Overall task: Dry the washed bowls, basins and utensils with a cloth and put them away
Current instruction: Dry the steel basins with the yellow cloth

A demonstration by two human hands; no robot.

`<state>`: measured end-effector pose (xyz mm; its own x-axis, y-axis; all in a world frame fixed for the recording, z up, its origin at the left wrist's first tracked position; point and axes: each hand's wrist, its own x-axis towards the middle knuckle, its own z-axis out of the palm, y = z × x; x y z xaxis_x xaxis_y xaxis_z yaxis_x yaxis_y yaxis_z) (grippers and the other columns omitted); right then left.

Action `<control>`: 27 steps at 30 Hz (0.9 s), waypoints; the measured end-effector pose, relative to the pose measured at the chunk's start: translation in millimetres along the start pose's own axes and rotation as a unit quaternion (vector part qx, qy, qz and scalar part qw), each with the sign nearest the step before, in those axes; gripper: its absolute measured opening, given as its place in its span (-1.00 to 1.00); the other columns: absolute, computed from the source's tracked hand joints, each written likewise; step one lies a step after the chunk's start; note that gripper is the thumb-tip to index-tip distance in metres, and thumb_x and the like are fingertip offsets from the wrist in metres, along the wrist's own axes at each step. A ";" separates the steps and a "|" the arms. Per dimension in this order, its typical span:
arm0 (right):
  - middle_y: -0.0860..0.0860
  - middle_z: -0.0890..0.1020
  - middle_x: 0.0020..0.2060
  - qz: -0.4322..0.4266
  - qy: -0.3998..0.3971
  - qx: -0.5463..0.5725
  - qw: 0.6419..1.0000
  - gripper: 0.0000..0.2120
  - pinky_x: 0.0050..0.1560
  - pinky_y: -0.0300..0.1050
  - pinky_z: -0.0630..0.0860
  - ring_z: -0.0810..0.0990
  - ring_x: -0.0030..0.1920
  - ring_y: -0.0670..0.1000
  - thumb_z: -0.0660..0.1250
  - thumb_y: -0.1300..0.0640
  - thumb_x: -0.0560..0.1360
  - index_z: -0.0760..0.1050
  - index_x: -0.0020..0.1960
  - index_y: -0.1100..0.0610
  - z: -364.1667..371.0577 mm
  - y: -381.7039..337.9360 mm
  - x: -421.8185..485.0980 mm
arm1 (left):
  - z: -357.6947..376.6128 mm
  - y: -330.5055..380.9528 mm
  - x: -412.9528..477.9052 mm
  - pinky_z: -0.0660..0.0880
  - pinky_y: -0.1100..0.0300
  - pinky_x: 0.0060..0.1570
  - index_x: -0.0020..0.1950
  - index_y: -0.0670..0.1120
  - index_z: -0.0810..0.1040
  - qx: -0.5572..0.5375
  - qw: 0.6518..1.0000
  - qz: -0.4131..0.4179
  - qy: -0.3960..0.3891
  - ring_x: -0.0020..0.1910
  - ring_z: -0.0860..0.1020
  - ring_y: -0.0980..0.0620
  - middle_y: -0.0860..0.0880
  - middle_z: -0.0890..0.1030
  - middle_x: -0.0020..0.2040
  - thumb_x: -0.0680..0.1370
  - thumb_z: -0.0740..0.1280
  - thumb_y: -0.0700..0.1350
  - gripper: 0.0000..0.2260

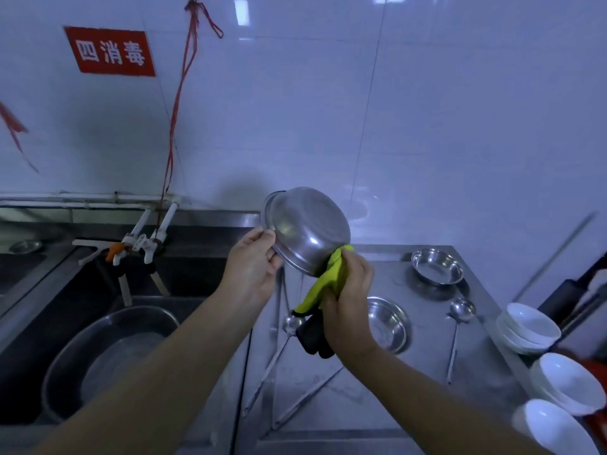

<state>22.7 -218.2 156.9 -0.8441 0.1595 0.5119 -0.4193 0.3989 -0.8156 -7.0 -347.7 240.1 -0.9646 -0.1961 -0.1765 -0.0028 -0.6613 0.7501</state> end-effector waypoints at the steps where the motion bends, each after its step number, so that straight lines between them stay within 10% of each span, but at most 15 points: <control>1: 0.11 0.24 0.28 -0.002 -0.019 -0.012 1.000 -0.44 0.34 -0.31 0.24 0.31 0.30 0.01 0.07 0.38 0.37 0.27 0.38 0.29 0.3 5.9 -6.4 | -3.9 -7.8 1.7 0.62 0.20 -0.20 -0.10 -0.21 0.51 0.013 1.000 0.000 -0.007 -0.29 0.65 0.09 -0.11 0.63 -0.22 0.59 0.17 -0.36 -0.84; 5: -0.01 0.27 0.26 0.025 -0.098 -0.089 0.991 -0.55 0.11 0.05 0.54 0.53 0.08 0.16 0.01 0.17 0.49 0.27 0.38 0.12 -18.3 48.4 -38.7 | -28.6 -51.1 3.8 0.59 0.16 -0.09 -0.18 -0.15 0.54 0.127 0.992 -0.027 0.002 -0.29 0.64 0.09 -0.04 0.65 -0.30 0.58 0.21 -0.34 -0.79; 10: -0.27 0.41 -0.04 0.095 -0.096 -0.201 0.970 -0.76 -0.09 -0.46 0.44 0.44 -0.13 -0.34 0.09 0.24 0.63 0.43 0.24 0.13 -70.7 107.0 -64.0 | -48.8 -102.9 9.3 0.55 0.18 -0.19 -0.15 -0.13 0.55 0.270 0.962 -0.045 0.001 -0.23 0.56 -0.03 -0.09 0.59 -0.26 0.53 0.26 -0.37 -0.83; 14: 0.12 0.46 -0.22 0.160 -0.111 -0.240 0.951 -0.91 -0.32 0.09 0.50 0.46 -0.24 0.19 0.27 0.03 0.55 0.50 -0.06 0.03 -103.9 141.9 -77.7 | -41.9 -140.3 18.3 0.60 0.11 -0.17 -0.05 -0.13 0.59 0.350 0.934 -0.058 -0.029 -0.18 0.61 -0.08 -0.10 0.64 -0.18 0.53 0.28 -0.35 -0.85; 17: 0.19 0.52 -0.10 0.156 -0.213 -0.307 0.915 -0.84 -0.10 0.27 0.51 0.47 -0.08 0.28 0.27 0.23 0.45 0.53 0.01 0.13 -126.8 185.8 -79.9 | -21.7 -168.4 30.7 0.60 -0.06 -0.07 -0.09 -0.08 0.62 0.411 0.909 -0.049 -0.052 -0.13 0.63 -0.16 -0.14 0.66 -0.15 0.51 0.29 -0.30 -0.84; 22: 0.11 0.61 -0.05 0.218 -0.239 -0.296 0.899 -0.69 0.00 0.15 0.53 0.51 0.04 0.19 0.23 0.23 0.30 0.62 -0.03 0.14 -172.3 217.6 -35.4 | 39.3 -221.1 54.5 0.45 0.41 -0.47 -0.05 -0.15 0.61 0.493 0.867 -0.008 -0.073 -0.33 0.56 0.08 -0.11 0.63 -0.21 0.51 0.31 -0.32 -0.87; 27: 0.06 0.64 -0.18 0.169 -0.208 -0.306 0.913 -0.76 -0.16 -0.03 0.54 0.59 -0.09 0.15 0.22 0.20 0.38 0.64 -0.08 0.11 -224.9 248.7 34.4 | 105.4 -283.9 103.4 0.46 0.48 -0.26 -0.12 0.03 0.67 0.568 0.814 0.030 -0.122 -0.31 0.57 0.27 0.19 0.64 -0.33 0.47 0.35 -0.23 -0.82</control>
<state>-35.4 89.5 32.4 -0.9981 0.0613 0.0081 0.0473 0.8412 -0.5387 -133.7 -103.9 76.0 -0.9952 0.0386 -0.0895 -0.0613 0.4662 0.8826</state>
